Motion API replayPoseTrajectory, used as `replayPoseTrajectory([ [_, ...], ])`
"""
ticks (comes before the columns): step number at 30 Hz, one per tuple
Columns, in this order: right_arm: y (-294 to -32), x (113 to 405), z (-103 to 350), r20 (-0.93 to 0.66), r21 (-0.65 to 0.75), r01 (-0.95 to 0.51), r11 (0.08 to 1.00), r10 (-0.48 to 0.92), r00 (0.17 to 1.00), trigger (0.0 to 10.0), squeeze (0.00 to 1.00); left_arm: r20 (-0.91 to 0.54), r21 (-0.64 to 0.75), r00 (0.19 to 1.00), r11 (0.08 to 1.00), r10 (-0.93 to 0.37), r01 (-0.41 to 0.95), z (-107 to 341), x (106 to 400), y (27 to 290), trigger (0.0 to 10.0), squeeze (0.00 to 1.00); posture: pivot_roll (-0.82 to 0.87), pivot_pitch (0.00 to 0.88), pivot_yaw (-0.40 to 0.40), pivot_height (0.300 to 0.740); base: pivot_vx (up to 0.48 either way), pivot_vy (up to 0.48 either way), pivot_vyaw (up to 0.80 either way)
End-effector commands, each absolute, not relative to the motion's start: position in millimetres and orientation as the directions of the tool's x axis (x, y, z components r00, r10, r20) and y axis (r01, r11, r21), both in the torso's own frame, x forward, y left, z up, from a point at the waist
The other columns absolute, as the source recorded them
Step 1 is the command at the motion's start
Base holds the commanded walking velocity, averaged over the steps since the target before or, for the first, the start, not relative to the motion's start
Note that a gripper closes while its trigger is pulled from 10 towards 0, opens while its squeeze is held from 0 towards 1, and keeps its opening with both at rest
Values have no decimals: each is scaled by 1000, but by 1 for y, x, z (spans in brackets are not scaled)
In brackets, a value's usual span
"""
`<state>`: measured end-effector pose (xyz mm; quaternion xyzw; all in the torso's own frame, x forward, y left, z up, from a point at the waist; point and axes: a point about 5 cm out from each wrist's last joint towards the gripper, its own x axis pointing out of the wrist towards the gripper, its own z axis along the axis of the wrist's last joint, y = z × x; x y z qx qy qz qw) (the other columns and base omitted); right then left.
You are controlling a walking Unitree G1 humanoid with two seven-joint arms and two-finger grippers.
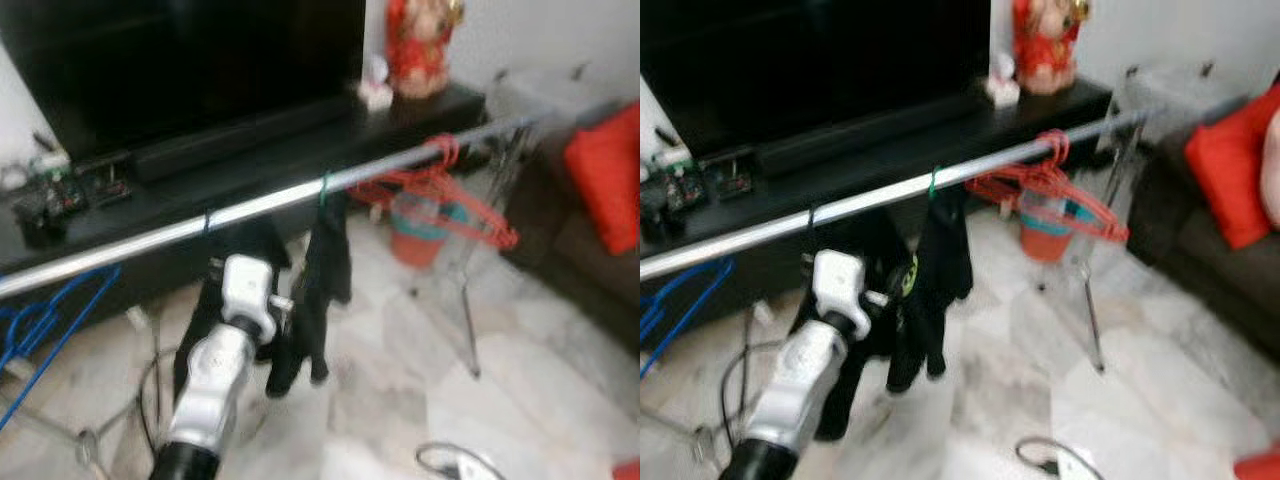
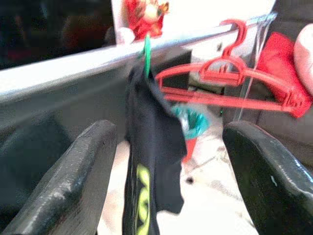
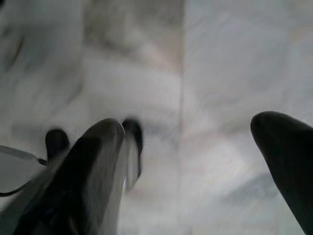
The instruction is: Hang hanger
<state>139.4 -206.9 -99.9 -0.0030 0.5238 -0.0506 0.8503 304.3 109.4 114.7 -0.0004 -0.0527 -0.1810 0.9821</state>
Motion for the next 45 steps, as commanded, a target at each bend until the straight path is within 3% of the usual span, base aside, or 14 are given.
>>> replayPoseTrajectory([
  [1,-195,140,-101,-892,-28,72,997,-58,448,10000,0,99,29,938,943,-332,331,115,305,119,10000,0,43,0,7,740,300,0,-513],
  [20,-195,140,-101,-892,-28,57,998,-51,448,10000,0,79,57,926,929,-370,366,112,302,115,10000,0,45,0,7,740,215,0,-21],
  [33,-195,141,-101,-896,-30,42,999,-45,441,10000,0,-104,111,897,891,-430,440,87,299,103,10000,0,45,0,7,740,0,0,0],
  [45,-193,142,-101,-895,-27,41,999,-42,443,10000,0,-220,133,867,867,-447,481,70,317,72,10000,0,18,0,15,740,0,0,0],
])
